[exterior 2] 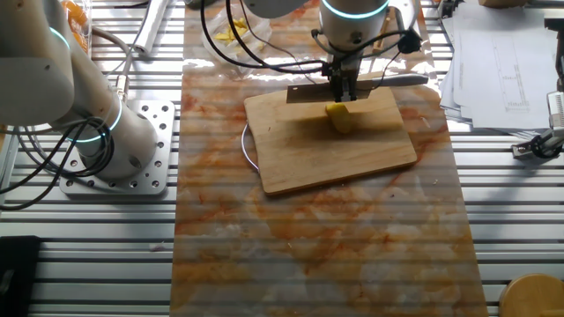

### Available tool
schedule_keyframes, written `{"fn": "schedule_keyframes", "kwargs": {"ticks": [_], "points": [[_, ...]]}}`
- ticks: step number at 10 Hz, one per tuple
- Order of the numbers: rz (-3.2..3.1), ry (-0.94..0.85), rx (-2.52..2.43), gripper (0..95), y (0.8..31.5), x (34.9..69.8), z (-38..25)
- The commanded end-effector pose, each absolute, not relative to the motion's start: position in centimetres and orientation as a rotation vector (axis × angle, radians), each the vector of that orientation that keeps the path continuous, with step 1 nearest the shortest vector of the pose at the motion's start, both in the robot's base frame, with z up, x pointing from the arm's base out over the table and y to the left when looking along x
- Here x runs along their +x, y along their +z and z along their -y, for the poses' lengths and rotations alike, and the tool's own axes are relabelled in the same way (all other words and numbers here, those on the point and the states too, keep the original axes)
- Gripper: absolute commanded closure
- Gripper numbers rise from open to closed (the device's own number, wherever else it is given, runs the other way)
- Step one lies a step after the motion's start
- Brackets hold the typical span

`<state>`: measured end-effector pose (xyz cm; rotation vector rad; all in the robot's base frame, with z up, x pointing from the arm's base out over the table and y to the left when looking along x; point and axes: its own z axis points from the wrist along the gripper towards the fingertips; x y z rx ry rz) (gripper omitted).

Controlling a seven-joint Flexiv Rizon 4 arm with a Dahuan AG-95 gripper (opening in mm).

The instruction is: Chop the potatoes

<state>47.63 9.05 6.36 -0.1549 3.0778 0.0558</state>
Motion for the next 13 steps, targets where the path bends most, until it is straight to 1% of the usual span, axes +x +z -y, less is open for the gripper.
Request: {"fn": "schedule_keyframes", "kwargs": {"ticks": [1, 13], "points": [[-3.075, 0.05, -0.159, 95.0, 5.9, 47.9, -9.1], [-3.074, 0.037, -0.177, 95.0, 4.7, 47.7, -8.8]]}}
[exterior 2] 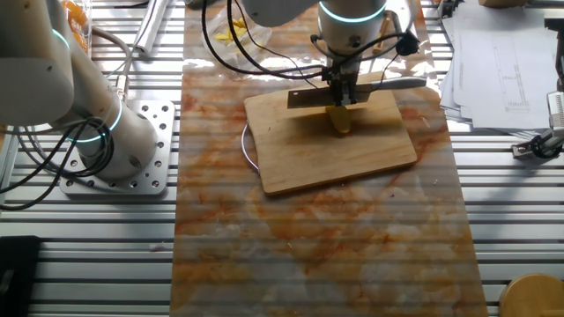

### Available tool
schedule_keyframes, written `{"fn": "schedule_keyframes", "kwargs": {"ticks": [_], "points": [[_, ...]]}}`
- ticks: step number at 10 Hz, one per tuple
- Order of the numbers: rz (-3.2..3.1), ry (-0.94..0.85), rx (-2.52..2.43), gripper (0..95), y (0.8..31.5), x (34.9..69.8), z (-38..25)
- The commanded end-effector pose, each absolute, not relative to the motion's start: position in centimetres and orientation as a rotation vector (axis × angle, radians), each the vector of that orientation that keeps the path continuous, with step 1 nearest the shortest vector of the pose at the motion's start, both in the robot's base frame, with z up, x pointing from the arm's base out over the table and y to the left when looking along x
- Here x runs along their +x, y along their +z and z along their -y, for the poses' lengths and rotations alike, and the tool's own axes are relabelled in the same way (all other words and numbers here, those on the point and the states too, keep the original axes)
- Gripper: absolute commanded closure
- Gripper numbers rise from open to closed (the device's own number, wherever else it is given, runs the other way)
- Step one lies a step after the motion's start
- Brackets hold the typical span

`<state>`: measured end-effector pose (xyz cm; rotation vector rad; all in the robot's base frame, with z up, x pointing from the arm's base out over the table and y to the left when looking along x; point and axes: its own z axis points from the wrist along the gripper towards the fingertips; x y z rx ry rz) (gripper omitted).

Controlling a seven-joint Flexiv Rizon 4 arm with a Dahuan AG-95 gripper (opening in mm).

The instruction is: Chop the potatoes

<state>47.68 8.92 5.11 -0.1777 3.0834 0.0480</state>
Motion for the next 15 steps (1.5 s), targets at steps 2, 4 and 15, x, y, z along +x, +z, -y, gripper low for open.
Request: {"fn": "schedule_keyframes", "kwargs": {"ticks": [2, 4, 15], "points": [[-3.057, 0.035, -0.173, 95.0, 3.0, 47.4, -8.9], [-3.05, 0.035, -0.183, 95.0, 1.3, 47.0, -9.0], [-3.155, 0.086, -0.218, 95.0, 2.4, 47.2, -8.9]]}}
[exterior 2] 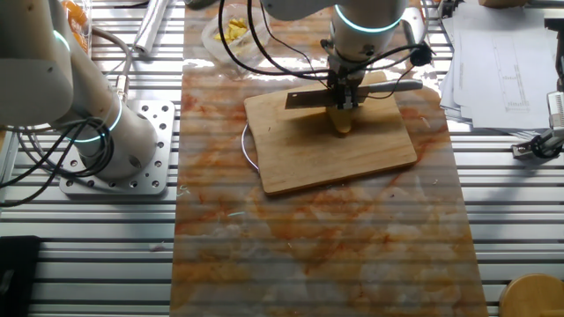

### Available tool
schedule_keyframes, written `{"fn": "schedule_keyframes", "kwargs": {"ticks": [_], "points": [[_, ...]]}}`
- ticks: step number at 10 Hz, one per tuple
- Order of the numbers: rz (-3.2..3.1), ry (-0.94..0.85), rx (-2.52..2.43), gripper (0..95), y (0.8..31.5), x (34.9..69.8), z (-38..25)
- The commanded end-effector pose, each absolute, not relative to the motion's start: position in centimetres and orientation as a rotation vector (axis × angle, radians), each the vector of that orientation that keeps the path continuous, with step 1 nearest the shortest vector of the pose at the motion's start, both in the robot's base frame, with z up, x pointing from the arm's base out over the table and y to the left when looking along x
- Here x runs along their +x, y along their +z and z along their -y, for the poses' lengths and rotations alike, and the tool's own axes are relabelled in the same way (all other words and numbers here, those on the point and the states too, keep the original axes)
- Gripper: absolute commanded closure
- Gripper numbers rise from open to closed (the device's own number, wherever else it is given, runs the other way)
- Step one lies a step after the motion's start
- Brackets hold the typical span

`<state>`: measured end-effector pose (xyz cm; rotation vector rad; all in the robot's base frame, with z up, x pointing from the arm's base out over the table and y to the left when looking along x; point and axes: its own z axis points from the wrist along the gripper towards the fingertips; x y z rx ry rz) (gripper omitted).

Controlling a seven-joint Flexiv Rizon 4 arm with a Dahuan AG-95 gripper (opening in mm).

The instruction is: Chop the potatoes

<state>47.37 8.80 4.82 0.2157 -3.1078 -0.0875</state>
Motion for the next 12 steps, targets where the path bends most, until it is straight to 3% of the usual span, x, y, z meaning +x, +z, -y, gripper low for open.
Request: {"fn": "schedule_keyframes", "kwargs": {"ticks": [1, 7, 12], "points": [[3.117, -0.084, 0.214, 95.0, 2.4, 47.2, -8.9], [3.127, -0.069, 0.22, 95.0, 1.2, 47.2, -9.2], [3.144, -0.046, 0.222, 95.0, 4.4, 47.0, -9.0]]}}
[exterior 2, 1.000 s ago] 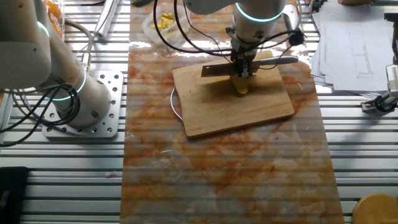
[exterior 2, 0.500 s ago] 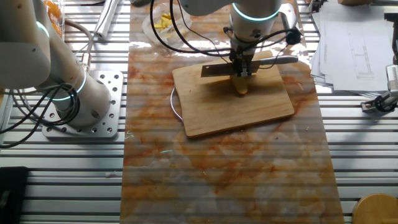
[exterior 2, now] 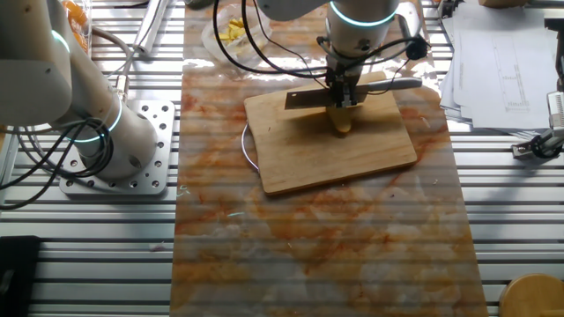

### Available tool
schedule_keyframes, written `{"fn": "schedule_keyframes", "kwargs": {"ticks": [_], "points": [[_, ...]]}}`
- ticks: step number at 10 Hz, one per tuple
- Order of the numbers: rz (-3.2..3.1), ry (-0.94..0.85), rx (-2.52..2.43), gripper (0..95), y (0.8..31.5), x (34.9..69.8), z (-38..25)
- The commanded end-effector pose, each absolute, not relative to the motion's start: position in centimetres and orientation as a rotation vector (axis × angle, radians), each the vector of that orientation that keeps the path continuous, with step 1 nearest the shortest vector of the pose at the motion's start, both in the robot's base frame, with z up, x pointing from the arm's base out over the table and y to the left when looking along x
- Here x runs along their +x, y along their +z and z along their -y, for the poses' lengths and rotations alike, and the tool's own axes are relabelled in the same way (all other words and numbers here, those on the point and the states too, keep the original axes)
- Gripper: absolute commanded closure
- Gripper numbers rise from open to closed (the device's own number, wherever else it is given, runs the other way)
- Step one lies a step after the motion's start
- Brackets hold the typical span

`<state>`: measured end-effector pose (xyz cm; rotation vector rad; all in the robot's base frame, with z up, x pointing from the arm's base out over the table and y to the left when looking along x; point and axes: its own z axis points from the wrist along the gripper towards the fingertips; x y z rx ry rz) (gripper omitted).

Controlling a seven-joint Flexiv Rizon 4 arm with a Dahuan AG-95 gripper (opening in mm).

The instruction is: Chop the potatoes

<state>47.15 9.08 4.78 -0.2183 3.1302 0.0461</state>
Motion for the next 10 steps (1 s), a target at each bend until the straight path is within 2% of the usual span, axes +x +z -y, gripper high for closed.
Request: {"fn": "schedule_keyframes", "kwargs": {"ticks": [1, 10], "points": [[-3.121, 0.046, -0.221, 95.0, 4.4, 46.9, -9.0], [-3.082, -0.013, -0.221, 95.0, 0.6, 47.6, -9.7]]}}
